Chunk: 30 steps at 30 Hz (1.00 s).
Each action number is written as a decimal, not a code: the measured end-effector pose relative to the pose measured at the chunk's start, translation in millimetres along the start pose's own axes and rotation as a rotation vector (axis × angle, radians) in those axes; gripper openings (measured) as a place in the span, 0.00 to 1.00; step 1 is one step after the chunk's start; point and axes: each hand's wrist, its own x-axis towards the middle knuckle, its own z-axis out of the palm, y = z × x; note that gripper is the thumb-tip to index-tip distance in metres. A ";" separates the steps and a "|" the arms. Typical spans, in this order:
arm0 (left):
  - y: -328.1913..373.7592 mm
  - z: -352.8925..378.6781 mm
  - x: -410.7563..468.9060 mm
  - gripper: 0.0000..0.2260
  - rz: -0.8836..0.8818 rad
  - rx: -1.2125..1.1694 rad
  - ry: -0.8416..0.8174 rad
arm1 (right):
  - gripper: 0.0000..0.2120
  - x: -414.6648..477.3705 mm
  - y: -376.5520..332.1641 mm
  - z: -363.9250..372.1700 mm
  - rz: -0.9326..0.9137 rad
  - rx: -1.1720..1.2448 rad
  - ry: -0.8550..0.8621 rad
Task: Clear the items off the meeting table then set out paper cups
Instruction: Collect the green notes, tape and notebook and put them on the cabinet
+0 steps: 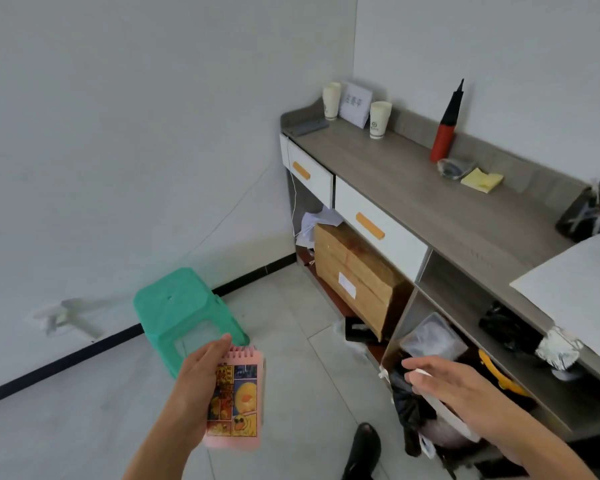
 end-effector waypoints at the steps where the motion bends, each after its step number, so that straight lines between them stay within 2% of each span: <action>1: 10.2 12.6 16.9 0.13 0.004 -0.004 0.001 | 0.09 19.2 -7.2 -11.5 -0.010 0.016 0.018; 6: 71.7 73.6 96.8 0.16 0.021 0.054 -0.009 | 0.07 109.3 -66.7 -72.2 -0.036 0.022 0.046; 11: 114.5 118.6 158.8 0.16 0.021 0.054 -0.009 | 0.13 182.5 -124.5 -118.4 -0.101 -0.029 0.013; 14: 132.9 135.3 198.9 0.16 -0.021 0.055 -0.022 | 0.08 222.7 -144.2 -136.3 -0.097 -0.011 0.001; 17: 156.7 151.8 248.0 0.16 -0.048 0.071 -0.047 | 0.07 263.8 -149.2 -152.2 -0.066 -0.013 0.035; 22: 205.1 188.0 344.5 0.19 -0.077 0.125 -0.155 | 0.12 320.1 -160.8 -170.6 0.057 0.110 0.135; 26: 256.8 224.9 414.4 0.19 -0.105 0.171 -0.288 | 0.12 357.8 -188.5 -184.2 0.063 0.193 0.249; 30: 303.9 276.0 469.0 0.13 -0.089 0.305 -0.442 | 0.18 390.8 -213.9 -191.7 0.054 0.220 0.345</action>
